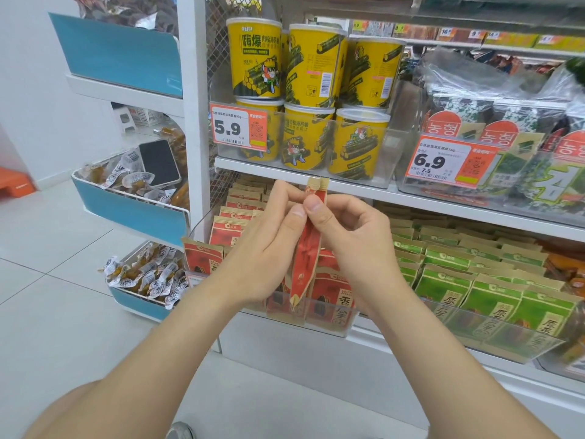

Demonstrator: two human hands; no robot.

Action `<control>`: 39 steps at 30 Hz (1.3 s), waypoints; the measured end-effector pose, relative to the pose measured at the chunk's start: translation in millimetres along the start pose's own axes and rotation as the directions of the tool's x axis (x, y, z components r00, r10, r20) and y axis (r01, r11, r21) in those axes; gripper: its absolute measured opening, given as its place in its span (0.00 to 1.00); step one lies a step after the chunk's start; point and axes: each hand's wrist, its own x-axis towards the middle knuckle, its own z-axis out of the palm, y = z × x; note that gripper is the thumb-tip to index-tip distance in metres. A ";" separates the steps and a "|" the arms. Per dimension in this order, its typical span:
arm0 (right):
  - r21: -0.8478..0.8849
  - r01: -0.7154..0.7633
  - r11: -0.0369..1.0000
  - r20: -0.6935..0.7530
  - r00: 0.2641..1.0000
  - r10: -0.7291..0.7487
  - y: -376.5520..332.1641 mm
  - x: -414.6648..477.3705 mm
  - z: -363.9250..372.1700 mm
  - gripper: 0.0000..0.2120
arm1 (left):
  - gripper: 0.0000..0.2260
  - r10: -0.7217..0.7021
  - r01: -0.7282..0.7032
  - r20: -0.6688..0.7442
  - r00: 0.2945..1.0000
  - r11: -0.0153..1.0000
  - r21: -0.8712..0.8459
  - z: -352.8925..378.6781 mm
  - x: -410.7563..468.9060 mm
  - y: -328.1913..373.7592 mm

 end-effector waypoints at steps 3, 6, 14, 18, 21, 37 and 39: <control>0.123 -0.091 0.988 0.021 0.996 0.089 1.0 -0.1 1.8 0.17 | 0.09 -0.007 0.008 0.016 1.000 0.998 -0.069 2.4 0.9 1.2; 0.145 -0.090 0.985 0.039 0.996 0.085 2.4 1.9 3.7 0.18 | 0.10 0.003 -0.005 -0.021 1.000 0.992 -0.126 7.1 3.6 -0.4; -0.035 0.066 0.997 0.061 0.996 -0.063 4.0 0.1 8.7 0.07 | 0.10 -0.217 0.154 -0.137 0.967 0.917 -0.367 17.5 13.9 0.3; -0.063 0.095 0.993 0.033 0.995 -0.093 5.6 1.3 9.6 0.07 | 0.08 -0.280 0.186 -0.118 0.953 0.844 -0.503 20.9 15.7 -0.7; -0.061 0.121 0.991 0.009 0.993 -0.121 6.9 2.8 9.4 0.07 | 0.09 -0.274 0.185 -0.107 0.956 0.842 -0.506 22.1 15.7 -3.7; -0.216 0.112 0.970 0.114 0.989 -0.089 6.0 -2.9 5.3 0.13 | 0.14 -0.356 0.082 -0.253 0.899 0.707 -0.702 18.7 23.8 6.9; -0.208 0.185 0.960 0.031 0.983 -0.183 3.9 -0.4 3.2 0.14 | 0.13 -0.248 0.064 -0.224 0.943 0.793 -0.606 19.4 20.4 7.4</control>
